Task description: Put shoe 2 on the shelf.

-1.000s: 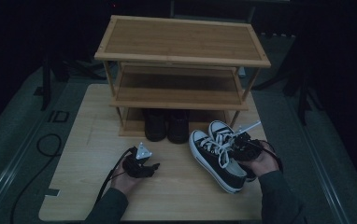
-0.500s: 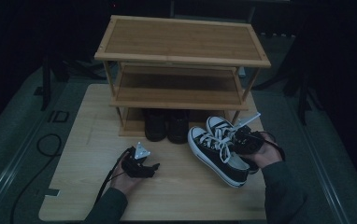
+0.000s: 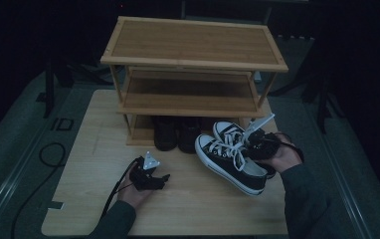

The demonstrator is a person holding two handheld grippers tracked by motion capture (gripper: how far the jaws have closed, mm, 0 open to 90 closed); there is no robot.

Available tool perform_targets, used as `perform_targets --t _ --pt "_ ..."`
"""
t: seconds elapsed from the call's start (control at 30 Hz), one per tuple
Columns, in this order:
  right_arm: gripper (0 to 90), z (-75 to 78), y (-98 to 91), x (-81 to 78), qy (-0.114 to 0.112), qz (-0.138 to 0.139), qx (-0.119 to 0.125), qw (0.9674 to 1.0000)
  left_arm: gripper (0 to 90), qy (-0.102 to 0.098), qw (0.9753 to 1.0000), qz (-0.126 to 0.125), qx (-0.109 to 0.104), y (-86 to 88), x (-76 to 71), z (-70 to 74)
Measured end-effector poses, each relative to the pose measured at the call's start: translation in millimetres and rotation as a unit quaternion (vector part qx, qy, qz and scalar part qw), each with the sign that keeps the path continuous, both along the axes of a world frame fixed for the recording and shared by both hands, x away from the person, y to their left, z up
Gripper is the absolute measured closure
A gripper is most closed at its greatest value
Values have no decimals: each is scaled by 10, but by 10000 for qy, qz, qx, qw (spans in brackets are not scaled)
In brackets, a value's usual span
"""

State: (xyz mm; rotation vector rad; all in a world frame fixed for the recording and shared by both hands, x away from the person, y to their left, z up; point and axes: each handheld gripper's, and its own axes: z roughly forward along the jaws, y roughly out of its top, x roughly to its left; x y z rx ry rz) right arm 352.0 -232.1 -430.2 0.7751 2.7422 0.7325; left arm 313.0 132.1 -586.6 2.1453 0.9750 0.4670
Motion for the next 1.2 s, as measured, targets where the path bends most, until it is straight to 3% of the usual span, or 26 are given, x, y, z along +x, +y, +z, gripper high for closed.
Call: perform_targets --t 0.2,0.67,1.2 --pt "839 50 18 18 -21 207 -92 9997 272 -3 10000 8 4 -5 1 0" --pt "839 174 48 -16 11 616 -41 9981 269 -1 10000 14 1 -8 1 -1" --pt "839 321 82 -76 -56 1045 -102 9945 269 0 10000 17 -3 -10 0 -1"
